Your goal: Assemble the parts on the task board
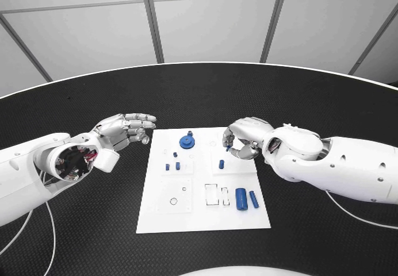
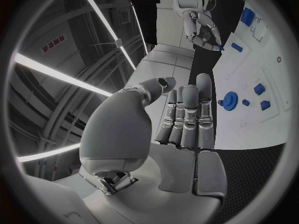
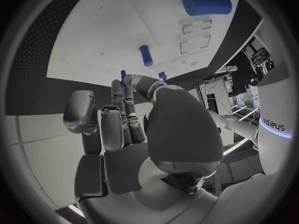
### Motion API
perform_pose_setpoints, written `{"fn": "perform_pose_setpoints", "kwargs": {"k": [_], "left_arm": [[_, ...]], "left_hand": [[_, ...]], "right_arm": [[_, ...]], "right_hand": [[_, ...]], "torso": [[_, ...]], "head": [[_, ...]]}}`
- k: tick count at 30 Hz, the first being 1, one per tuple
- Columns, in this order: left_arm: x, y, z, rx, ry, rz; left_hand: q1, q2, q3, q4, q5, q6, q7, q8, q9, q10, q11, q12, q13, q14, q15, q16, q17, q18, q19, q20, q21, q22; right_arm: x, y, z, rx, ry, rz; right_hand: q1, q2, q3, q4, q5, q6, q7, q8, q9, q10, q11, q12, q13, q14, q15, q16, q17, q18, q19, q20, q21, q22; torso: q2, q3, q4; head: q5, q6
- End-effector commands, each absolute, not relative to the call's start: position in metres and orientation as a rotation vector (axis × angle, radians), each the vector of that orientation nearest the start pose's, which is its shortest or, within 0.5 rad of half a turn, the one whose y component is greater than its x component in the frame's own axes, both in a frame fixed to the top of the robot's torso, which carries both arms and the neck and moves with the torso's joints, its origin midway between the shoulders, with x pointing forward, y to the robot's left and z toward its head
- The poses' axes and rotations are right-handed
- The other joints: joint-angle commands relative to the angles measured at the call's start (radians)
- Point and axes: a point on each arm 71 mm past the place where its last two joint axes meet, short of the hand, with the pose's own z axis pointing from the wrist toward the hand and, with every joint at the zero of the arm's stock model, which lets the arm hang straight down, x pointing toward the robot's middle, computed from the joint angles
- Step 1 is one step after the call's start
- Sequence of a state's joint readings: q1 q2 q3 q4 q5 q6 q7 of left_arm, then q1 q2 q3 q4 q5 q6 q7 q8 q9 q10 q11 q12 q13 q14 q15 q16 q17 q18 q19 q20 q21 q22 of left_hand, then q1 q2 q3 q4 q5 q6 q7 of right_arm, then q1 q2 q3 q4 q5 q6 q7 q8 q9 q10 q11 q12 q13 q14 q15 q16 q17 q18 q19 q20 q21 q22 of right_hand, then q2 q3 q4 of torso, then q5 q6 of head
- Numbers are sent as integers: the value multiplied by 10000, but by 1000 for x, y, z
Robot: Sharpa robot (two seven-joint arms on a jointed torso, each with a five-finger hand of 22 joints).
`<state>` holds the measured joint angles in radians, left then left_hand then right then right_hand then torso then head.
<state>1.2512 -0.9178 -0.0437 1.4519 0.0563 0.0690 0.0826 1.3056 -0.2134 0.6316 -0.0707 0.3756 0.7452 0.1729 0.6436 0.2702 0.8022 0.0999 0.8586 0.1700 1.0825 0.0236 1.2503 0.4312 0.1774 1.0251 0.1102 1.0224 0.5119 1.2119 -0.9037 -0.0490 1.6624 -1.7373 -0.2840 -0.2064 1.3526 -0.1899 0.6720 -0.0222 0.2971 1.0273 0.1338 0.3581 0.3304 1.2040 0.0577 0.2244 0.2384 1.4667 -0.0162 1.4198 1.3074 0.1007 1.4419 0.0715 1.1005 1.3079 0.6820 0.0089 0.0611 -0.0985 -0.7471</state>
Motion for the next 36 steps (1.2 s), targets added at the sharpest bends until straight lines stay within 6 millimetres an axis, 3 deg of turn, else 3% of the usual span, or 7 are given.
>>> {"fn": "perform_pose_setpoints", "kwargs": {"k": [1,10,14,20,23,29,36], "left_arm": [[497,247,-176,-12112,17876,-16192],[500,243,-177,-12059,17959,-16271],[501,240,-178,-12019,18011,-16335],[504,235,-179,-11963,18078,-16416],[505,233,-179,-11943,18104,-16441],[508,226,-180,-11868,18179,-16546],[509,221,-180,-11817,18258,-16622]], "left_hand": [[19,72,-67,8,-33,53,47,-40,10,33,63,-46,-14,-78,17,-38,-14,91,-58,-3,-64,-14],[19,72,-67,8,-33,53,47,-40,10,33,63,-46,-14,-78,17,-38,-14,91,-58,-3,-64,-14],[21,82,-78,9,-32,57,50,-43,10,36,65,-47,-16,-87,19,-48,-21,90,-63,-2,-72,-19],[19,88,-87,13,-33,59,52,-46,10,40,67,-48,-18,-93,21,-54,-26,90,-67,0,-78,-22],[19,88,-87,13,-33,59,52,-46,10,40,67,-48,-18,-93,21,-54,-26,90,-67,0,-78,-22],[19,88,-87,13,-33,59,52,-46,10,40,67,-48,-18,-93,21,-55,-26,90,-67,0,-78,-22],[18,101,-100,20,-32,67,54,-47,11,48,68,-46,-19,-99,24,-62,-32,88,-72,3,-86,-28]], "right_arm": [[448,-175,-159,-4106,15550,5567],[434,-129,-147,-4708,14986,6866],[435,-110,-150,-5010,14989,7249],[433,-88,-166,-5436,15301,7671],[431,-81,-176,-5570,15490,7834],[427,-70,-194,-5769,15882,8101],[425,-66,-210,-5899,16302,8120]], "right_hand": [[-57,6,-17,-48,-37,81,-23,25,11,43,-6,7,3,571,-79,-13,257,-126,76,10,52,432],[-62,5,-15,-48,-41,84,-26,24,14,48,-8,2,1,570,-80,-16,250,-130,83,10,79,447],[-62,8,-13,-48,-42,84,-27,23,15,49,-9,1,1,570,-81,-16,250,-128,80,9,65,441],[-62,20,-3,-48,-44,80,-28,18,16,48,-9,-9,-2,565,-82,-31,225,-123,76,8,48,435],[-63,33,9,-48,-44,69,-26,8,17,41,-7,-22,-7,563,-83,-38,214,-119,72,7,27,427],[-64,39,14,-48,-42,62,-23,3,18,38,-6,-29,-9,563,-83,-37,214,-116,69,7,14,423],[-68,57,25,-49,-33,46,-18,-10,19,30,-1,-46,-14,564,-82,-31,223,-130,91,7,92,462]], "torso": [[-31,-5,-12],[-14,-42,-5],[10,-27,9],[-3,-53,19],[5,-29,3],[4,-11,-8],[14,0,-4]], "head": [[63,12],[404,46],[650,22],[1122,-125],[1293,-181],[1506,-254],[1621,-341]]}}
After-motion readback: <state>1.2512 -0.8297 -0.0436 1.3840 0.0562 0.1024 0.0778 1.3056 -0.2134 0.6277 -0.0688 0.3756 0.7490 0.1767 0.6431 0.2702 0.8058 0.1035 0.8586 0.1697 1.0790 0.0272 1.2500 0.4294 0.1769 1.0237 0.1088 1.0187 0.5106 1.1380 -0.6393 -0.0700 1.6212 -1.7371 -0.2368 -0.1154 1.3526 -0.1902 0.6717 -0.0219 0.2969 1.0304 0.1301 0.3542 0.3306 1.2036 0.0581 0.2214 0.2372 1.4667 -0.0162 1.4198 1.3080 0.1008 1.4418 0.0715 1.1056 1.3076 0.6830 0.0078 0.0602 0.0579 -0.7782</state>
